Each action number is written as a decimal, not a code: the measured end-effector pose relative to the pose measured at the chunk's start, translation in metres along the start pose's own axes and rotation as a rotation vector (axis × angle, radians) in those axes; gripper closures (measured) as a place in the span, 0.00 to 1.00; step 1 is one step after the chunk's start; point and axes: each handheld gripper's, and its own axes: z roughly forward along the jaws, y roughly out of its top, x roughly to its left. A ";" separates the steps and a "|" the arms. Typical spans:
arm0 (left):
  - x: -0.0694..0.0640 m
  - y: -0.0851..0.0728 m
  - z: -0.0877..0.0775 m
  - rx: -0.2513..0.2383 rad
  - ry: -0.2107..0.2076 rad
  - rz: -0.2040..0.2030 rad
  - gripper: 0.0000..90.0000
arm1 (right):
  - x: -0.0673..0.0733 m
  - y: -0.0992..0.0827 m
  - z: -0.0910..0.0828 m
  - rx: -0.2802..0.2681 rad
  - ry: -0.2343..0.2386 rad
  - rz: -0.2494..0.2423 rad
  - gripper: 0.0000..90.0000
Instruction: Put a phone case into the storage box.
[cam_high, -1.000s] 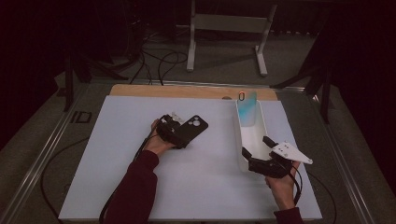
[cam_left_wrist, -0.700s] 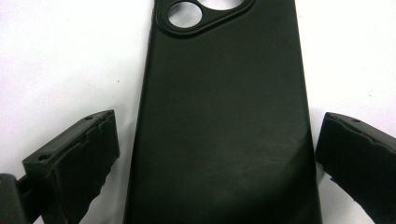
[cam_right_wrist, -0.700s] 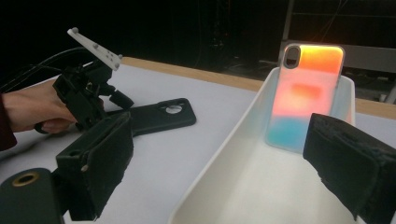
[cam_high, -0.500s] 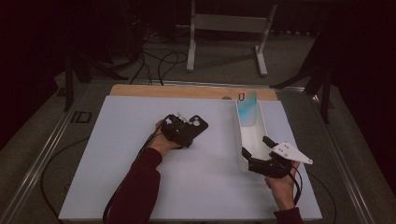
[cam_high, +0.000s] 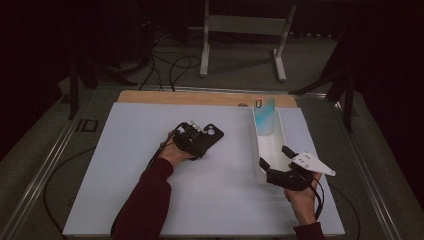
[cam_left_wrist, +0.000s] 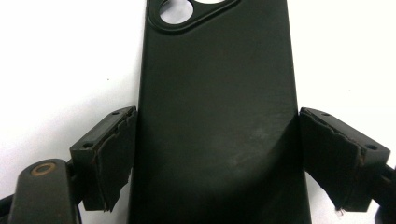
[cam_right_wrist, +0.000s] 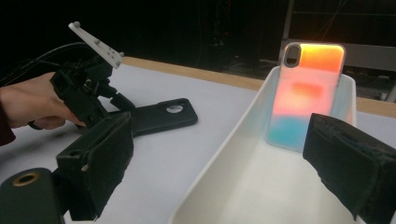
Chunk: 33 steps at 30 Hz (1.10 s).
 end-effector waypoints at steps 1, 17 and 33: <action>0.000 0.000 0.000 -0.001 -0.001 -0.001 0.18 | -0.001 0.000 0.000 -0.001 0.000 0.002 0.09; -0.007 0.002 -0.024 -0.105 0.015 -0.004 0.17 | -0.002 0.001 -0.002 -0.001 -0.006 0.006 0.09; -0.023 -0.004 -0.066 -0.236 0.041 0.048 0.17 | -0.004 0.003 -0.002 0.015 0.008 0.019 0.09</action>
